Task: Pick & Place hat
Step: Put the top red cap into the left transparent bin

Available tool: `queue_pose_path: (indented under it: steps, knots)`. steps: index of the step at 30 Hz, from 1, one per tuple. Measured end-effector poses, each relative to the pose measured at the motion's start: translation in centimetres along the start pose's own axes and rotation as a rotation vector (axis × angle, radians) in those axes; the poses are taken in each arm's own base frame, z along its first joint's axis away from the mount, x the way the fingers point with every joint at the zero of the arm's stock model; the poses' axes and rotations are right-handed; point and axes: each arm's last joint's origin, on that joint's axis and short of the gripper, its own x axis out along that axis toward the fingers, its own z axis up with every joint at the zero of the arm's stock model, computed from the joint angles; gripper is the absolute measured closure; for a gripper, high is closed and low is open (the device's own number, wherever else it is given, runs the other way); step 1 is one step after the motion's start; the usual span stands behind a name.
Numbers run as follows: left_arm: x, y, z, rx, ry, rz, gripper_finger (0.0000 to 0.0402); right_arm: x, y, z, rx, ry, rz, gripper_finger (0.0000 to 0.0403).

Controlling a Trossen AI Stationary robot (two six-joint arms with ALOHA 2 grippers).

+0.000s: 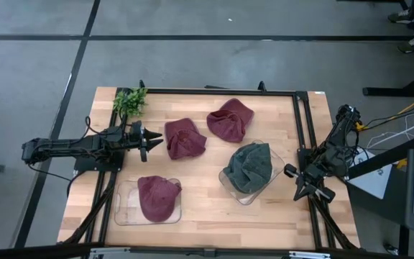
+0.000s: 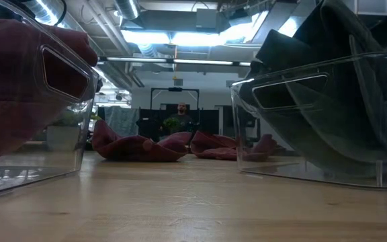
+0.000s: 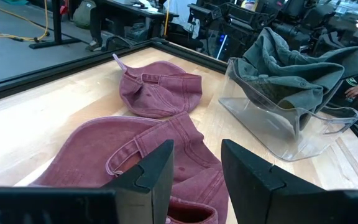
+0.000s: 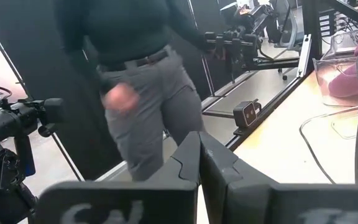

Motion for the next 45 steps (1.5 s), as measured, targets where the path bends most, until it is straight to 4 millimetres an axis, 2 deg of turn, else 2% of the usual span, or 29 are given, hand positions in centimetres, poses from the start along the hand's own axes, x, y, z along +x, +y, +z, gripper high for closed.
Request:
queue_pose_path:
  steps: [3, 8, 11, 16, 19, 23, 29, 32, 35, 45]
  knots:
    - [0.0, 0.0, 0.1, -0.057, -0.015, -0.005, 0.0272, 0.0, 0.0, 0.0, -0.001, 0.000, 0.000, 0.0397]
    - [0.0, -0.5, 0.6, -0.437, -0.006, -0.135, 0.0272, 0.0, 0.0, 0.0, -0.001, 0.000, 0.000, 0.0397]
    - [-0.1, -0.6, 0.6, -0.573, 0.023, -0.172, 0.0272, 0.0, 0.0, 0.0, -0.001, 0.000, 0.000, 0.0397]
    - [0.0, -0.4, 0.5, -0.624, -0.007, -0.104, 0.0272, 0.0, 0.0, 0.0, -0.001, 0.000, 0.000, 0.0397]
    - [-0.1, -0.6, 0.4, -0.628, 0.043, -0.167, 0.0272, 0.0, 0.0, 0.0, -0.001, 0.000, 0.000, 0.0397]
    - [-0.1, -0.9, 0.7, -0.516, 0.082, -0.205, 0.0272, 0.0, 0.0, 0.0, -0.001, 0.000, 0.000, 0.0397]
    - [0.3, -2.2, 4.9, -0.131, 0.172, -0.156, 0.0272, 0.0, 0.0, 0.0, -0.001, 0.000, 0.000, 0.0397]
    - [1.6, -3.0, 6.6, 0.052, 0.202, -0.158, 0.0272, 0.0, 0.0, 0.0, -0.001, 0.000, 0.000, 0.0397]
    - [3.2, -3.5, 7.4, 0.169, 0.255, -0.154, 0.0272, 0.0, 0.0, 0.0, -0.001, 0.001, 0.000, 0.0397]
    - [8.0, -5.4, 10.0, 0.429, 0.203, -0.198, 0.0272, 0.0, 0.0, 0.0, -0.002, 0.000, 0.000, 0.0397]
